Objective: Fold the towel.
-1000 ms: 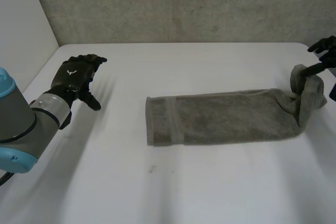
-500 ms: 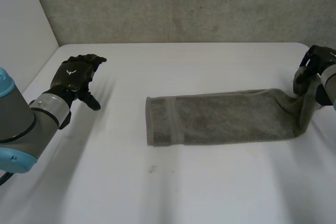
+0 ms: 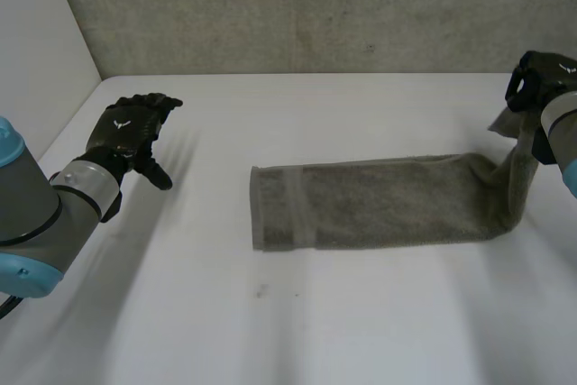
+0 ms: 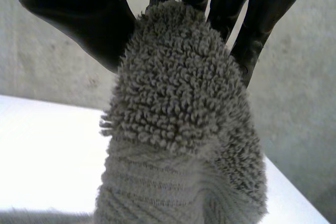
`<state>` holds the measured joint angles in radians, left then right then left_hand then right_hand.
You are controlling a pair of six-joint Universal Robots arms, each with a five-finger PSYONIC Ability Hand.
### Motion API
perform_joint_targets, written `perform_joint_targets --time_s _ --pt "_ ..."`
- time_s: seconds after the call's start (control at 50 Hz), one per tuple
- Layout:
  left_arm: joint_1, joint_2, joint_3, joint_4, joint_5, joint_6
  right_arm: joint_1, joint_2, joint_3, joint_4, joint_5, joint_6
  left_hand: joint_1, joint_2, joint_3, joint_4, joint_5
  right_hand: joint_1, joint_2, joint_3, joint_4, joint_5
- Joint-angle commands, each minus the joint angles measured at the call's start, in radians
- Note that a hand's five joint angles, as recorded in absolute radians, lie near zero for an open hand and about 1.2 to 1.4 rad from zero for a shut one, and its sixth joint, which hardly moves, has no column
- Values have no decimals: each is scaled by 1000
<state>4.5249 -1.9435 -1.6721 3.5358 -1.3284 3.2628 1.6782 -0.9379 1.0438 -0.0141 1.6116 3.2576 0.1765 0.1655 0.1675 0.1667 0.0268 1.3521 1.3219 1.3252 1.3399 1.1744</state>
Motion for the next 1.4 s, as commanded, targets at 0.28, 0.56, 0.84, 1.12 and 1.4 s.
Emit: perform_joint_targets --time_s 0.28,0.56,0.84,1.12,1.4 --pt "0 2 0 0 0 0 260 -176 179 -112 -15 13 -2 9 7 8 -27 44 74 71 56 47" --pt "0 0 0 0 2 2 449 -42 76 -162 -3 8 -2 9 7 8 -27 44 74 71 56 47" --pt "-1 -2 -1 2 0 2 614 123 12 -179 -2 82 -2 9 7 8 -27 44 74 71 56 47" --pt "-3 0 -11 2 0 2 713 265 -89 99 -144 17 -2 9 7 8 -27 -1178 -1147 -1151 -1165 -1174" --pt "-61 9 -5 0 6 5 436 -97 11 221 -144 8 -2 9 7 8 -27 -1178 -1147 -1151 -1165 -1174"
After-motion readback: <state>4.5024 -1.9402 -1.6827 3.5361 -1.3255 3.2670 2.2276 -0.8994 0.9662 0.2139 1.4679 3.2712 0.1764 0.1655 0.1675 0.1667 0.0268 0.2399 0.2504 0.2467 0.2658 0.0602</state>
